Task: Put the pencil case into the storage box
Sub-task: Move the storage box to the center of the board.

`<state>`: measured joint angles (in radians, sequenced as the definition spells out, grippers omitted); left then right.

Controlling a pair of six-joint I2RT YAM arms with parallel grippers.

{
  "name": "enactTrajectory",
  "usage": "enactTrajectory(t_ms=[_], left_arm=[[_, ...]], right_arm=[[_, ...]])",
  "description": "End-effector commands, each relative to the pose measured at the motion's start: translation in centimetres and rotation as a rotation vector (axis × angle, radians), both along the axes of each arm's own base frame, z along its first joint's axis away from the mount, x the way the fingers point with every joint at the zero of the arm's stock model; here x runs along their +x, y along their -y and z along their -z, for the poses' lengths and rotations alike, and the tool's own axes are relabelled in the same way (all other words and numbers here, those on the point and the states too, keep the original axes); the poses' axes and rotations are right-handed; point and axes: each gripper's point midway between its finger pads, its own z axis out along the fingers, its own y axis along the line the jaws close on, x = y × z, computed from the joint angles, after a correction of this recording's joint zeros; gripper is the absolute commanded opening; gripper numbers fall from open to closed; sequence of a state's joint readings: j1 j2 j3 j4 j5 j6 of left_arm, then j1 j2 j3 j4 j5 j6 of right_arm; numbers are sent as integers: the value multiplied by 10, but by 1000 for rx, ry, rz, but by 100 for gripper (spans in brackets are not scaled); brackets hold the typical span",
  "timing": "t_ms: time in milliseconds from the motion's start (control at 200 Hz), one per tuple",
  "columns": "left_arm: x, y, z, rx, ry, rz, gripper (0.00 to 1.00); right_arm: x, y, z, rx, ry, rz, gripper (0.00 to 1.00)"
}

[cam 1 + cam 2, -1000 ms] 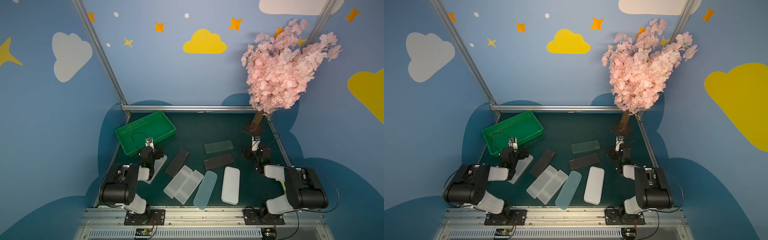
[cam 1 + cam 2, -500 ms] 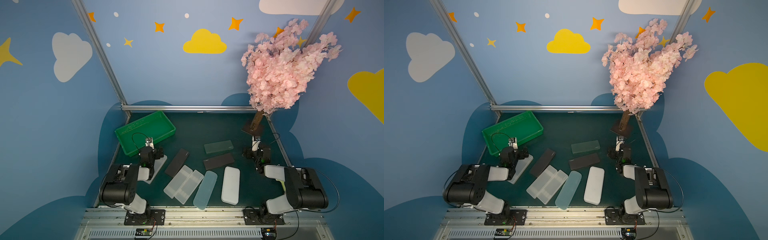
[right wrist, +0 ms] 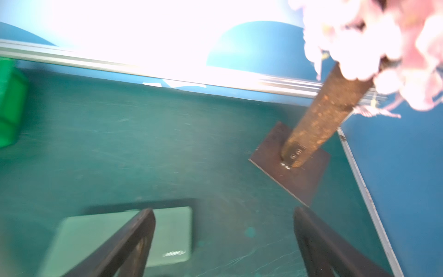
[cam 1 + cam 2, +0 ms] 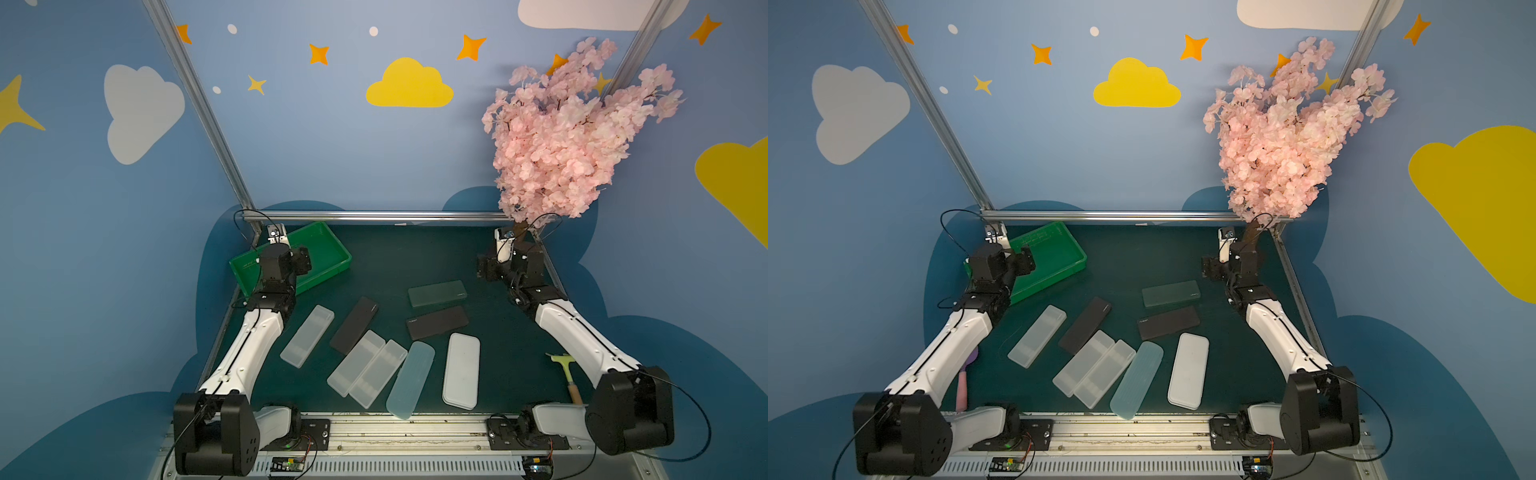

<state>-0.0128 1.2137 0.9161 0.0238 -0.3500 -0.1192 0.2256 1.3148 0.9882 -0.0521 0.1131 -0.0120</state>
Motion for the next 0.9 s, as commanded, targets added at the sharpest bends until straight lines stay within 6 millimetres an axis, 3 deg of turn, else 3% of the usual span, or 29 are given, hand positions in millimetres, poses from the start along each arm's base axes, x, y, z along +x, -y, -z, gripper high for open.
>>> enactTrajectory(t_ms=[0, 260, 360, 546, 661, 891], left_arm=[[-30, -21, 53, -48, -247, -146, 80], [-57, -80, 89, -298, -465, -435, 88], [-60, -88, 103, -357, -527, -463, 90], [-59, -98, 108, -418, -545, -474, 93], [-60, -104, 115, -469, -564, -481, 94], [-67, -114, 132, -482, -608, -508, 94]], right_arm=[[-20, 1, 14, 75, -212, 52, 96], [-28, -69, 5, 182, -345, -143, 98], [-27, -95, 8, 221, -394, -202, 98], [-31, -137, 12, 262, -480, -288, 98], [-35, -155, 16, 257, -515, -329, 98], [-46, -167, 30, 241, -589, -348, 98]])
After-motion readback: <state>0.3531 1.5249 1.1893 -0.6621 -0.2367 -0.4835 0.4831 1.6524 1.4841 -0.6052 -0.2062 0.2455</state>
